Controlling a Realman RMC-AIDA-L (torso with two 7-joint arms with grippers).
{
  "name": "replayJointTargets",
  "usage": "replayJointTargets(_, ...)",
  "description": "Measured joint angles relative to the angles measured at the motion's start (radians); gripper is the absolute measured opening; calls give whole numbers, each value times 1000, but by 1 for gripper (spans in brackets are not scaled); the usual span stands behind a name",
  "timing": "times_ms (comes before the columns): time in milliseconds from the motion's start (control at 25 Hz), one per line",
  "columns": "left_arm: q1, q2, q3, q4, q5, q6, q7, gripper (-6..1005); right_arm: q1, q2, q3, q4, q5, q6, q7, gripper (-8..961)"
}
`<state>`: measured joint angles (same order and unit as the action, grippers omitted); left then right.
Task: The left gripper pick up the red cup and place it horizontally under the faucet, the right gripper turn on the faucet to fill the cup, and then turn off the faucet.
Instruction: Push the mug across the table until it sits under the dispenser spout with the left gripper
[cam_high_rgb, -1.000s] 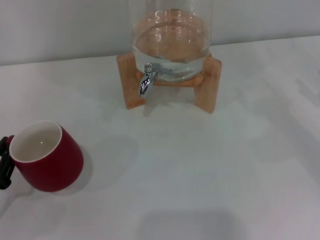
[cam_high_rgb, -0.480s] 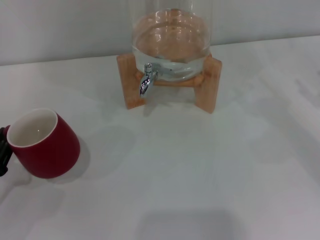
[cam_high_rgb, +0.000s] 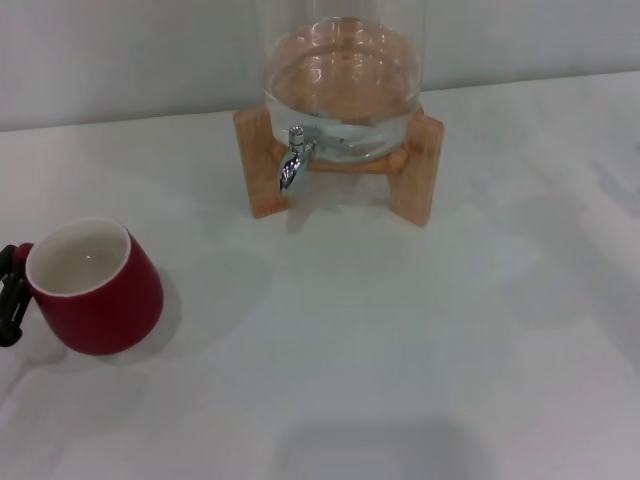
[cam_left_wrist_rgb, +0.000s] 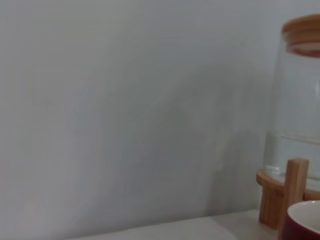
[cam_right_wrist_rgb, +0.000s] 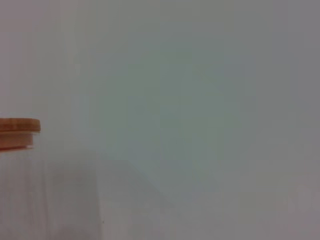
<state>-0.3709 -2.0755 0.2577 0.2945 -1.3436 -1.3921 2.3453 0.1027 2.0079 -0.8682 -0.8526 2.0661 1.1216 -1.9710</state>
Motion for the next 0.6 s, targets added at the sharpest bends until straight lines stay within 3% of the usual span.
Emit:
replayJointTargets(240, 0, -5, 0, 0, -2, -3, 130, 163, 1, 0, 0, 0, 0, 0, 0, 795)
replayJointTargets(600, -40, -5, -1, -1, -7, 65, 139, 163, 7, 0, 0, 14, 0, -1, -10, 796)
